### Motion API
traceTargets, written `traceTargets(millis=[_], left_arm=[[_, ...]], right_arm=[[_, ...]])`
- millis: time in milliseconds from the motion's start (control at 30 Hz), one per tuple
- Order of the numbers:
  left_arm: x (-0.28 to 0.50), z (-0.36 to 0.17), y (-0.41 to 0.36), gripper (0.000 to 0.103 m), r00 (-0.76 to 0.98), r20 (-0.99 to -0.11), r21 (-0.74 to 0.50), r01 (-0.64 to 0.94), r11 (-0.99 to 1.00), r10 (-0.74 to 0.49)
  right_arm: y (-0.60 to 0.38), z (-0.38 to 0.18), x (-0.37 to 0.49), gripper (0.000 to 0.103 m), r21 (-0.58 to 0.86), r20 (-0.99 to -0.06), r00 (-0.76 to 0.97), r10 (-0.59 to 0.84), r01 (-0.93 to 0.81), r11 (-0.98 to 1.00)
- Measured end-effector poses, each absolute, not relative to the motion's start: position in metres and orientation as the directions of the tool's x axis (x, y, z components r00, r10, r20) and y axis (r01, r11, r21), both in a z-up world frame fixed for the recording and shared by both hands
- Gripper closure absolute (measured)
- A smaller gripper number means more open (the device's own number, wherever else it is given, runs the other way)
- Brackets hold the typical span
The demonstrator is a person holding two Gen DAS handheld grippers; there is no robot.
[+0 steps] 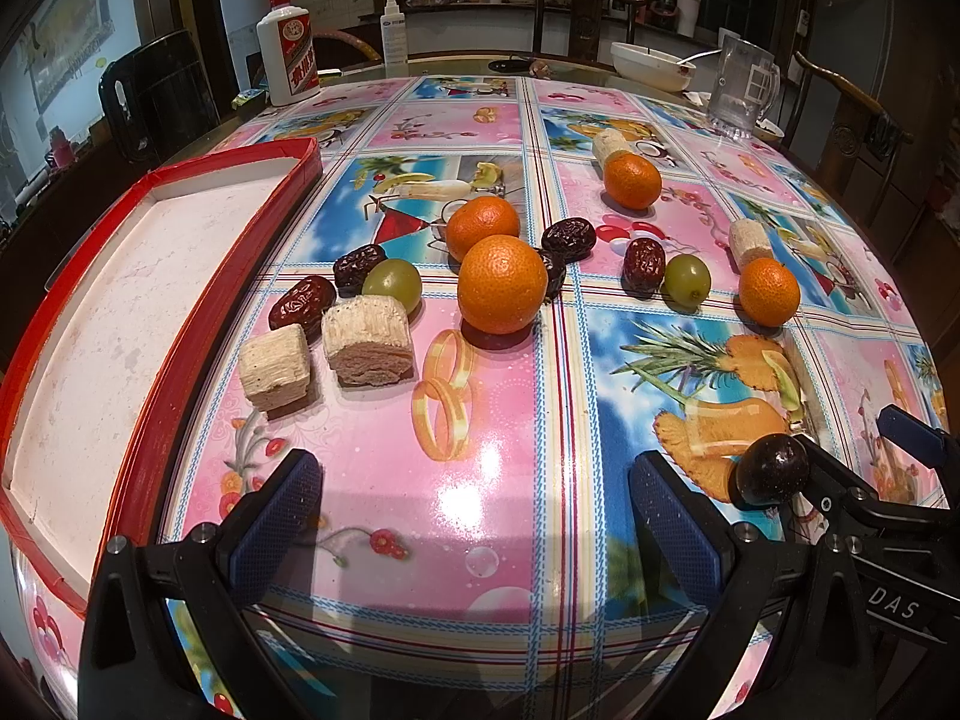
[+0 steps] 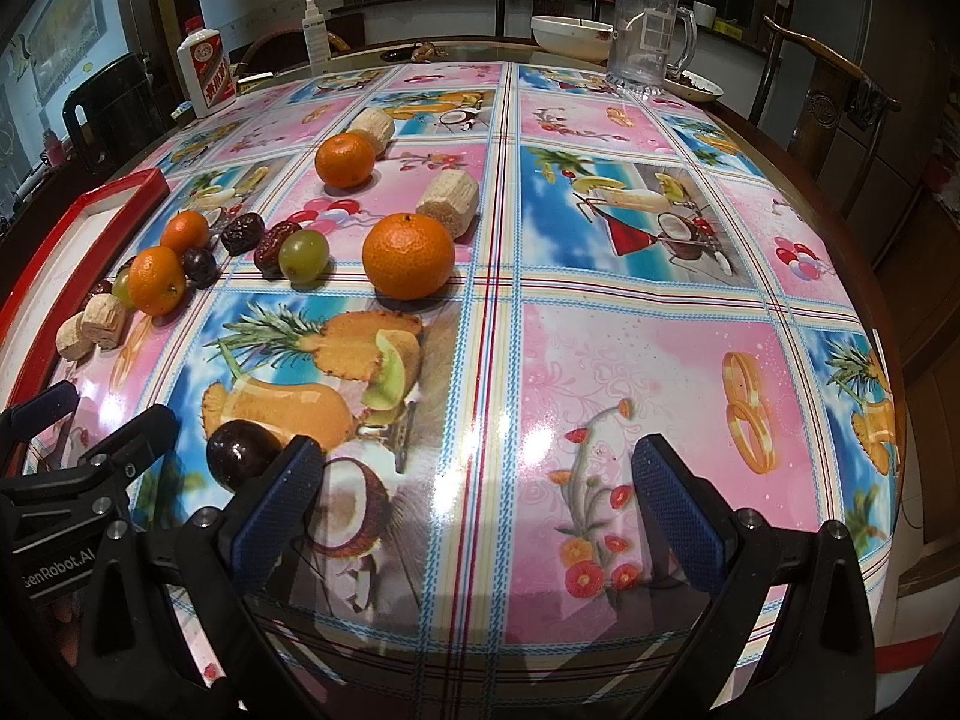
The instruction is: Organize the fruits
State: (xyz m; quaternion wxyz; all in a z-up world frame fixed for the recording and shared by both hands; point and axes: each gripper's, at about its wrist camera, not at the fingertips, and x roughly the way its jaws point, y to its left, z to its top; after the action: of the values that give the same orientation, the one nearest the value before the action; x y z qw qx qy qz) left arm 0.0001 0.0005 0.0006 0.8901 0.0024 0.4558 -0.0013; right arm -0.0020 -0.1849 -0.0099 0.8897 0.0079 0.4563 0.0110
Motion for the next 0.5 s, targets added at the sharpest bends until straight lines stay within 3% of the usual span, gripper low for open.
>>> traceTargets(millis=[233,500], left_arm=[[0.0,0.0,0.0,0.0,0.585,-0.811,0.003,0.004,1.0,0.0],[-0.003,-0.001,-0.001,0.0,0.576,-0.817,0.006,0.028,1.0,-0.011]], right_arm=[[-0.185,-0.009,0.005,0.0,0.027,-0.855,0.516,0.053,-0.057,0.998],[-0.185,0.014,0.001,0.0,0.033,-0.814,0.576,0.082,-0.095,0.995]])
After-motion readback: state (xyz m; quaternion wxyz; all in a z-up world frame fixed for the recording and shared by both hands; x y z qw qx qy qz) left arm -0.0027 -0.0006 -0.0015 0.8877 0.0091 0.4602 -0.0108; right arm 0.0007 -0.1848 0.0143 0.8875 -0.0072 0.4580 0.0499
